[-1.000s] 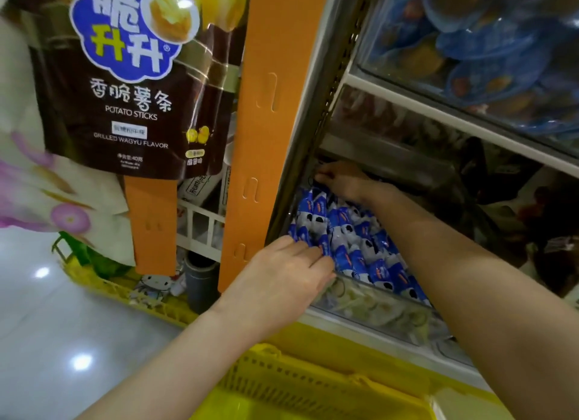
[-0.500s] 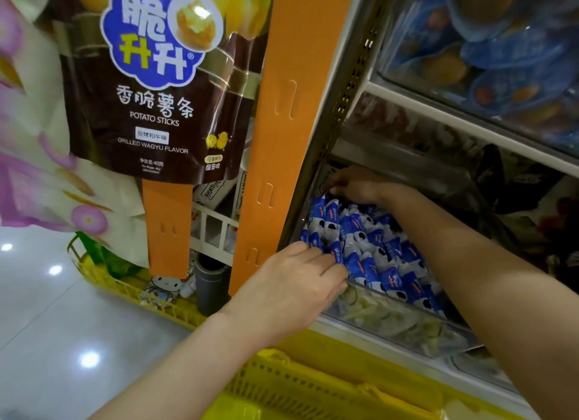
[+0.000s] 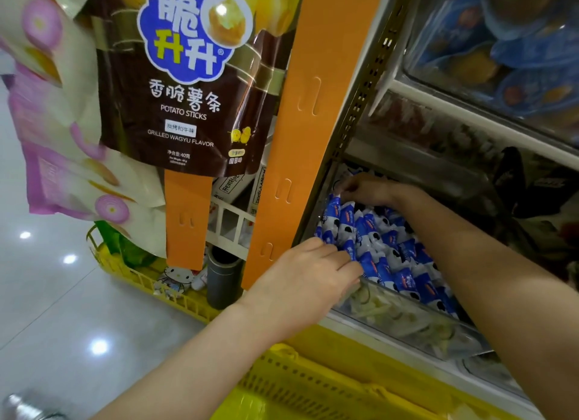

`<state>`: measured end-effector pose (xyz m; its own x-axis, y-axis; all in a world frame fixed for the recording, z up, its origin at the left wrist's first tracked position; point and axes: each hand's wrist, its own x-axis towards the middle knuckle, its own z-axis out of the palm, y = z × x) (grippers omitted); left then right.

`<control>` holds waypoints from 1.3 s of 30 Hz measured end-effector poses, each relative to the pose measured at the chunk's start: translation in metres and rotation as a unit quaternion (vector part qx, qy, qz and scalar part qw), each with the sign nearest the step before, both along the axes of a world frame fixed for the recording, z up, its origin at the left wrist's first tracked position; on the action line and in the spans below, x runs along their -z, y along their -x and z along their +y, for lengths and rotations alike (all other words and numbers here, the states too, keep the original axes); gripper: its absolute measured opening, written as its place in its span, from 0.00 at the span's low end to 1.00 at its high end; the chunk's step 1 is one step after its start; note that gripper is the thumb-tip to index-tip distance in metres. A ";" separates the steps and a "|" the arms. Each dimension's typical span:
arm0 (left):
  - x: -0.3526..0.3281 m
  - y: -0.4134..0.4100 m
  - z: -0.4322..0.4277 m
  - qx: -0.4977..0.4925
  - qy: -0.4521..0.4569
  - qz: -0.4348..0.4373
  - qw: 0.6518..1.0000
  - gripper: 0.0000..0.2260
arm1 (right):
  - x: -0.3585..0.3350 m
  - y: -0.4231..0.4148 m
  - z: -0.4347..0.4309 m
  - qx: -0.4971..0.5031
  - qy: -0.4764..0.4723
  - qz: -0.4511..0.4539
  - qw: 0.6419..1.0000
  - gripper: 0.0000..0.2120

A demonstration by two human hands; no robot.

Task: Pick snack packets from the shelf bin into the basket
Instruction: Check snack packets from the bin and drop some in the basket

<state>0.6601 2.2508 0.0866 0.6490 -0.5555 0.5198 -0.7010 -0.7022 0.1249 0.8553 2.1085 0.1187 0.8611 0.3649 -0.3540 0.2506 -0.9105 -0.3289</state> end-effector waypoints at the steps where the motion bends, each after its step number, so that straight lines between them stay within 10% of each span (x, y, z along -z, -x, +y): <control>1: 0.001 0.000 0.000 0.000 0.001 -0.004 1.000 0.07 | 0.000 0.002 -0.002 -0.002 -0.018 -0.002 1.000 0.07; 15: -0.001 0.016 -0.012 -0.075 -0.016 0.059 0.995 0.16 | -0.033 0.079 -0.028 0.149 -0.277 -0.314 0.896 0.15; 21: 0.002 0.058 -0.023 -0.073 0.143 0.093 0.983 0.14 | -0.051 0.161 -0.044 0.103 -0.399 -0.328 0.850 0.08; 28: -0.007 0.093 -0.036 -0.090 0.497 0.383 0.774 0.16 | -0.024 0.252 -0.044 0.062 -0.522 -0.168 0.834 0.06; 34: 0.005 0.115 -0.043 -0.080 0.532 0.434 0.723 0.08 | 0.022 0.278 -0.040 0.191 -0.505 0.020 0.841 0.08; 39: 0.017 0.112 -0.042 -0.161 0.464 0.392 0.778 0.06 | 0.039 0.282 -0.043 0.262 -0.525 0.030 0.809 0.08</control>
<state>0.5484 2.2091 0.0693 0.9964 0.0804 -0.0264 0.0404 -0.1779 0.9832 0.5730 2.0658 0.0802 0.9877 0.0829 -0.1329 -0.1248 -0.0964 -0.9875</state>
